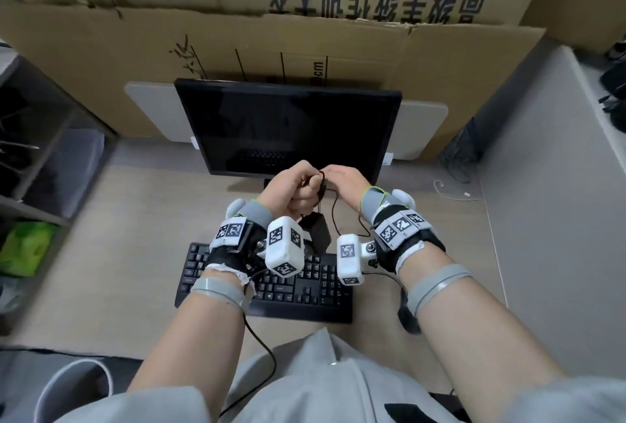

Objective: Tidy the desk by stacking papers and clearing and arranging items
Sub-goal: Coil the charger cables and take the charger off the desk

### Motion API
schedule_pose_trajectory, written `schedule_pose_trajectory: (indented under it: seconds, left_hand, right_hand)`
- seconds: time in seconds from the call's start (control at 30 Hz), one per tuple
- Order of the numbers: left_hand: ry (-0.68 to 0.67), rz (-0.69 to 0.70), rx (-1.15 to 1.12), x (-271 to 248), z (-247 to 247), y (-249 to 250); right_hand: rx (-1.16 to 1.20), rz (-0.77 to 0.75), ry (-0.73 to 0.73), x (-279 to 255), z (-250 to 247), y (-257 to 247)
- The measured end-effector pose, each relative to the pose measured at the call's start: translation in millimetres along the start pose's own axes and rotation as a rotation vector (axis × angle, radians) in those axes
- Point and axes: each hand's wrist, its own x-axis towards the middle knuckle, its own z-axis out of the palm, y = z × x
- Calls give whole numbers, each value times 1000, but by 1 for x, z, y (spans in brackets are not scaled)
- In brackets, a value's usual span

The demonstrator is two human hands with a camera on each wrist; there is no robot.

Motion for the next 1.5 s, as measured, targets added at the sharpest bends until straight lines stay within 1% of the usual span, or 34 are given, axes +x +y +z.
schedule_pose_trajectory:
  seconds: [0.07,0.1,0.2,0.27,0.3,0.37,0.4,0.47,0.5,0.53,0.6,0.63,0.7,0.77,0.8,0.87,0.93,1.0,1.07,1.1,1.13,1.2,1.23,1.27,1.3,1.37,1.43,1.47,1.5]
  left_hand:
    - [-30,63,-76,1,-9,3]
    - [-6,105,-120,1,-13,5]
    - [184,225,-272,2,-28,8]
    - [234,274,-367,4,-35,10]
    - [251,284,-406,7,-37,9]
    - [304,247,-389,10,-35,8]
    - [321,197,-319,13,-33,6]
    - [285,50,-116,18,-27,-2]
    - [244,-4,-10,19,-24,-7]
    - [202,-30,85,18,-23,-12]
    - [110,-60,200,16,-23,-18]
    - [65,-86,214,15,-23,-17]
    - [-9,-108,215,9,-21,-10]
    - [-20,-73,210,9,-20,0]
    - [-16,-34,180,10,-20,3]
    - [3,49,69,13,-17,6]
    - [88,103,-90,16,-10,7]
    - [210,142,-196,26,-10,3]
    - [329,146,-157,32,-9,2]
    - [367,111,-109,34,-11,-1]
    - [354,49,-75,33,-13,-4]
    - [249,-49,102,26,-15,-9]
    - [183,-64,215,21,-15,-10]
    - [120,-57,275,16,-12,-10]
    - [76,-52,289,13,-10,-8]
    - [23,-64,252,6,-3,1]
    - [12,-37,184,4,-2,5]
    - [20,-6,111,1,0,7]
    - [42,23,33,1,-1,6]
  right_hand:
    - [45,42,-3,4,6,6]
    - [54,51,6,6,8,7]
    - [50,33,46,7,12,14]
    - [-16,3,31,1,12,19]
    - [-83,15,2,-1,12,22]
    - [-256,58,-86,-7,15,21]
    - [-330,73,-141,-9,18,16]
    - [-434,82,-209,-11,25,-2]
    - [-463,73,-209,-9,26,-12]
    - [-460,53,-190,-8,24,-22]
    - [-371,-2,-119,-3,15,-34]
    - [-342,-44,-55,0,7,-36]
    - [-292,-99,122,7,-9,-27]
    - [-204,-85,268,10,-19,-14]
    - [-177,-69,286,9,-20,-8]
    - [-187,-28,218,5,-16,3]
    - [-246,60,97,-1,-11,10]
    - [-379,101,-11,-5,-7,12]
    - [-514,65,-84,-10,-4,5]
    - [-535,35,-99,-12,-1,-2]
    - [-532,-3,-94,-13,1,-8]
    - [-449,-74,-70,-12,2,-20]
    - [-387,-93,-54,-10,1,-25]
    - [-324,-103,-19,-9,-2,-27]
    - [-274,-105,38,-8,-6,-27]
    - [-177,-125,173,-7,-16,-22]
    - [-74,-117,287,-9,-22,-12]
    - [-44,-106,304,-11,-22,-6]
    - [-50,-97,286,-15,-22,0]
